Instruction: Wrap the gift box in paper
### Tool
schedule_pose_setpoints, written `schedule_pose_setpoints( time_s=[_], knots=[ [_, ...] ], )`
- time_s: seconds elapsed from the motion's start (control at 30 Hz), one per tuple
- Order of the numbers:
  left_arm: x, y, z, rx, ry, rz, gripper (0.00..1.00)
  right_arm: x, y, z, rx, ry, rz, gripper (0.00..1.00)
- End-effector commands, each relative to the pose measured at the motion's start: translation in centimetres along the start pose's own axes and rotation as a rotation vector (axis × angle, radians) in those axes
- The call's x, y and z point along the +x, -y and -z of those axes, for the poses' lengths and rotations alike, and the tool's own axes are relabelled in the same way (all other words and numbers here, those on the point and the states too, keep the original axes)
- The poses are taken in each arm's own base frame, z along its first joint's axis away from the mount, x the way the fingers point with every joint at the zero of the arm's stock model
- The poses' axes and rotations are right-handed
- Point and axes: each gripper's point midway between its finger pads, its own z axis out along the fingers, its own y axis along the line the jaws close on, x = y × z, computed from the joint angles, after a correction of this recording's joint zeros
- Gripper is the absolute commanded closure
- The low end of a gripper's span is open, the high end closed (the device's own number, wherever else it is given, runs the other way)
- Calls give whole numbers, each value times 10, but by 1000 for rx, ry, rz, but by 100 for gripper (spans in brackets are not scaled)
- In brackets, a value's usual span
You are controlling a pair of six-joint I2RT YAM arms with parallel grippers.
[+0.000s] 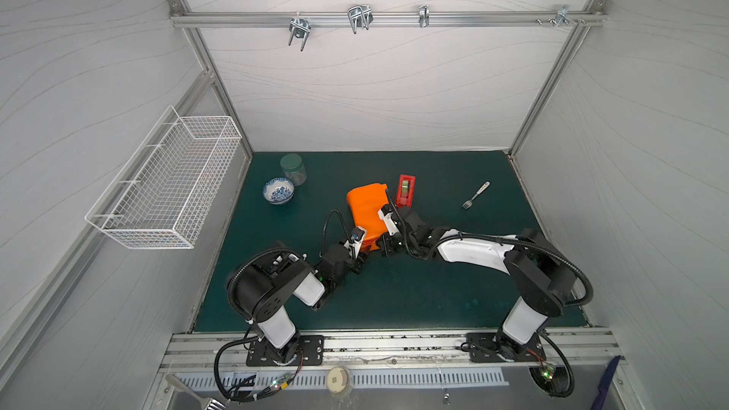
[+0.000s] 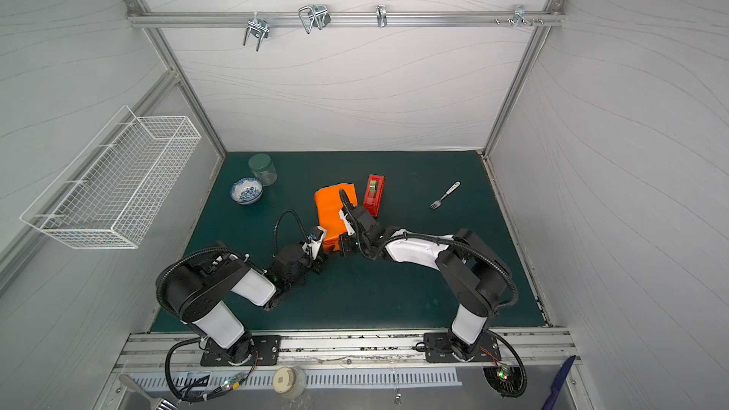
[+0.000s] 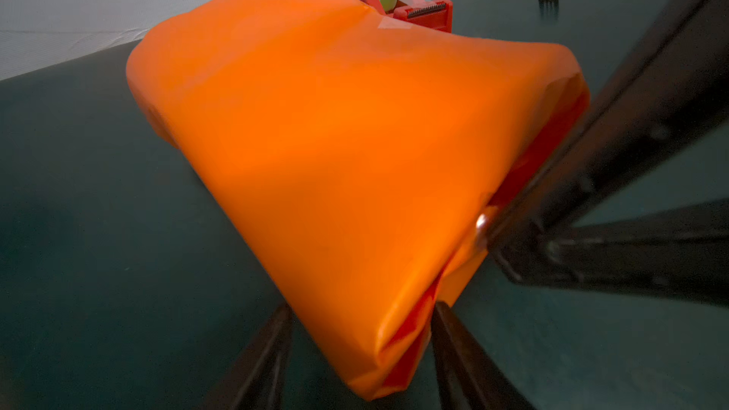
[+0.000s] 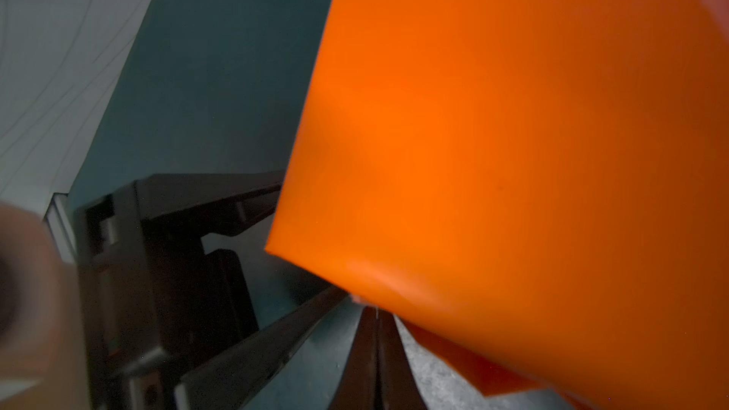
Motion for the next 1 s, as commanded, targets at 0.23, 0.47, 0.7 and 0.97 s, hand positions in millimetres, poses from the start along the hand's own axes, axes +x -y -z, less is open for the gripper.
schedule_pose_setpoints(
  time_s=[0.23,0.47,0.7,0.97],
  knots=[
    [-19,-3,2,-7,71,-5,42,1,29,-8,56,3,-9,95],
    [-19,-3,1,-7,71,-6,42,6,43,-7,83,3,-17,96],
    [-19,-3,1,-7,71,-7,42,5,53,-1,94,19,-21,96],
    [-18,-3,1,-9,70,-7,42,4,63,2,100,20,-40,96]
  ],
)
